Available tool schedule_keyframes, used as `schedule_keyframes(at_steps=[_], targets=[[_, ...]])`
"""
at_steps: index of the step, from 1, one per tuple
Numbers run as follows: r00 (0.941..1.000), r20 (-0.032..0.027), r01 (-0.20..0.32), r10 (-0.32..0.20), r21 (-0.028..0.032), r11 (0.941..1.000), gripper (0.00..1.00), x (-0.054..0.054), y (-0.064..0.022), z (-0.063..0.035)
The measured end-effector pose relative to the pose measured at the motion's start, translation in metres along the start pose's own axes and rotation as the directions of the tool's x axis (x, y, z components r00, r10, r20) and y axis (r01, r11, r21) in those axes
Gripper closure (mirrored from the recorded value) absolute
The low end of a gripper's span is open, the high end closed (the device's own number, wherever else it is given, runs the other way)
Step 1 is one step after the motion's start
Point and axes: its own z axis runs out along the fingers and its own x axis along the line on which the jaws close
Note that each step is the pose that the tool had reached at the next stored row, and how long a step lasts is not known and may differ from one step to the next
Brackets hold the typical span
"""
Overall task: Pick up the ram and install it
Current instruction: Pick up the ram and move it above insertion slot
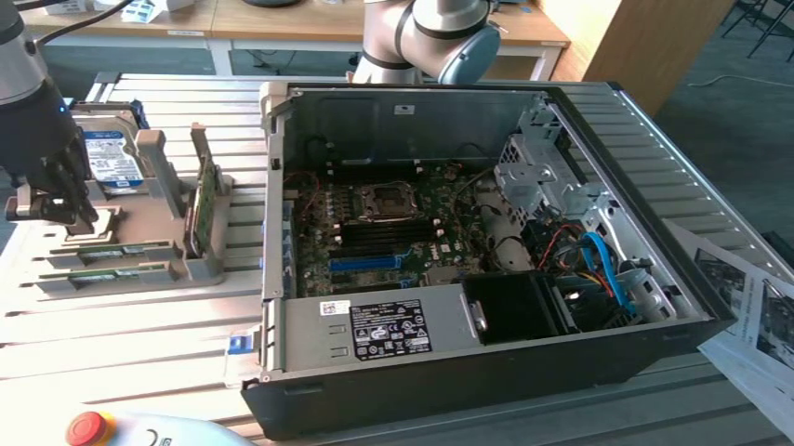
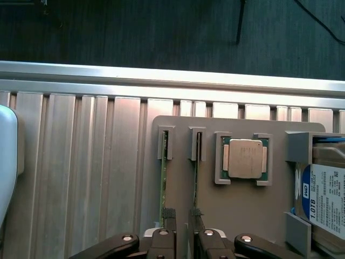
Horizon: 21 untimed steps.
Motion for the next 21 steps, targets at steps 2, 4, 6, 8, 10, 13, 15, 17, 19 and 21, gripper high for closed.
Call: schedule_keyframes(at_steps=[2, 4, 6, 8, 10, 13, 15, 17, 19, 21], targets=[[1.0000, 0.0000, 0.000, 0.000, 0.0000, 1.0000, 0.76, 0.000, 0.0000, 0.0000], [1.0000, 0.0002, 0.000, 0.000, 0.0003, 1.0000, 0.76, 0.000, -0.0001, 0.0008], [1.0000, 0.0001, 0.000, 0.000, 0.0001, 1.0000, 0.76, 0.000, -0.0001, 0.0021], [1.0000, 0.0000, 0.000, 0.000, 0.0000, 1.0000, 0.76, 0.000, -0.0002, 0.0038], [1.0000, 0.0000, 0.000, 0.000, -0.0001, 1.0000, 0.76, 0.000, -0.0003, 0.0058], [1.0000, 0.0000, 0.000, 0.000, 0.0000, 1.0000, 0.76, 0.000, -0.0004, 0.0094], [1.0000, 0.0000, 0.000, 0.000, 0.0000, 1.0000, 0.76, 0.000, -0.0005, 0.0121], [1.0000, -0.0001, 0.000, 0.000, -0.0001, 1.0000, 0.76, 0.000, -0.0007, 0.0149], [1.0000, 0.0000, 0.000, 0.000, 0.0000, 1.0000, 0.76, 0.000, -0.0008, 0.0180], [1.0000, 0.0000, 0.000, 0.000, 0.0000, 1.0000, 0.76, 0.000, -0.0009, 0.0207]])
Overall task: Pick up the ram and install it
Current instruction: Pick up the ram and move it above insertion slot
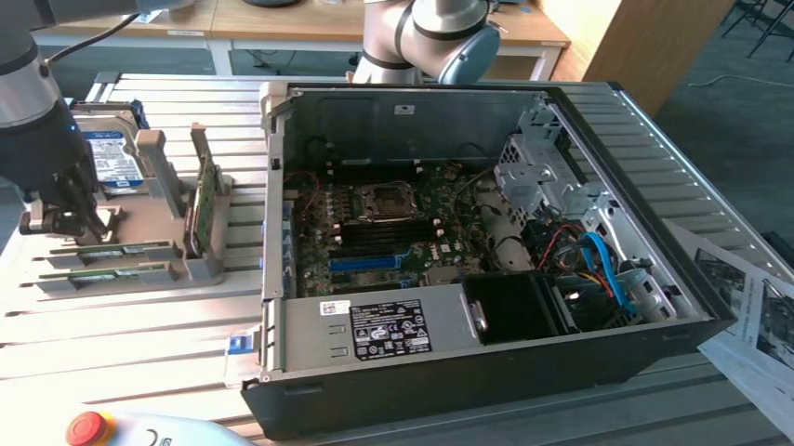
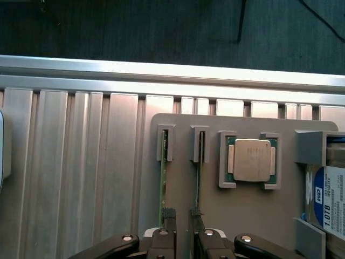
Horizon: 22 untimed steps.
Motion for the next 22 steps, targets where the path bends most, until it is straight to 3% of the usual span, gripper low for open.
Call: schedule_keyframes(at_steps=[22], targets=[[1.0000, 0.0000, 0.000, 0.000, 0.0000, 1.0000, 0.76, 0.0047, 0.0000, 0.0031]])
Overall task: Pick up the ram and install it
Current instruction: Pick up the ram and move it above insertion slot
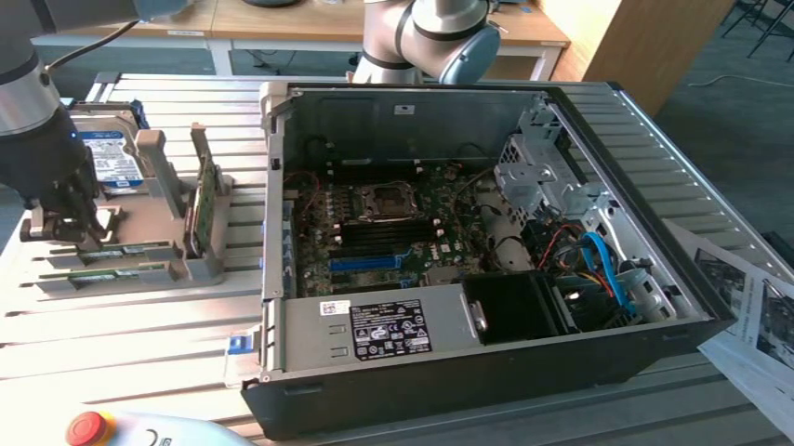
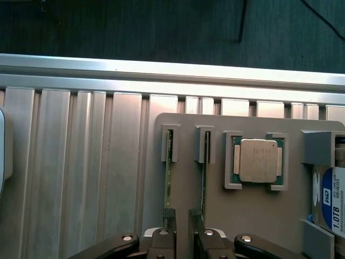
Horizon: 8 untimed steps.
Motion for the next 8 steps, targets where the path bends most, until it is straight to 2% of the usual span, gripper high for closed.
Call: schedule_keyframes(at_steps=[8], targets=[[1.0000, 0.0000, 0.000, 0.000, 0.0001, 1.0000, 0.76, 0.0007, -0.0010, 0.0000]])
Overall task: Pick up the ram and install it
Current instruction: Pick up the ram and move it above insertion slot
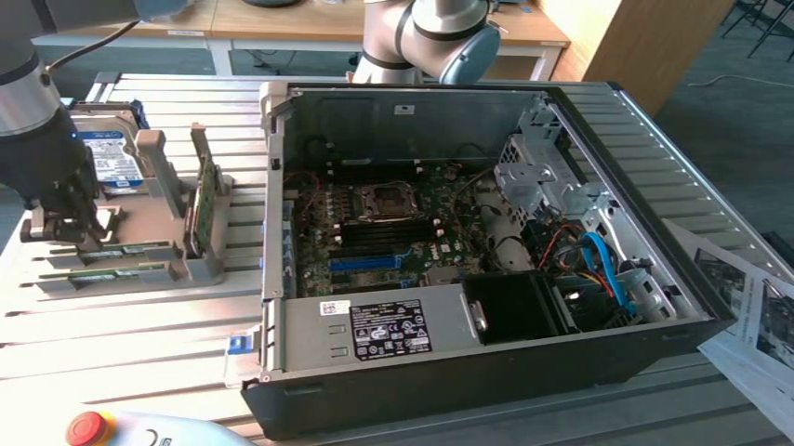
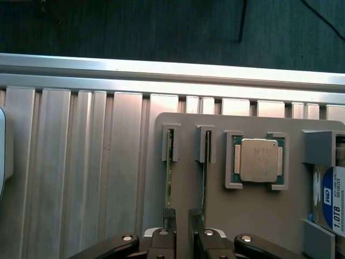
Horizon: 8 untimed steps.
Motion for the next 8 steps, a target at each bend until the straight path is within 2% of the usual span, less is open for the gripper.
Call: schedule_keyframes(at_steps=[8], targets=[[1.0000, 0.0000, 0.000, 0.000, -0.0011, 1.0000, 0.76, 0.0015, -0.0067, -0.0004]])
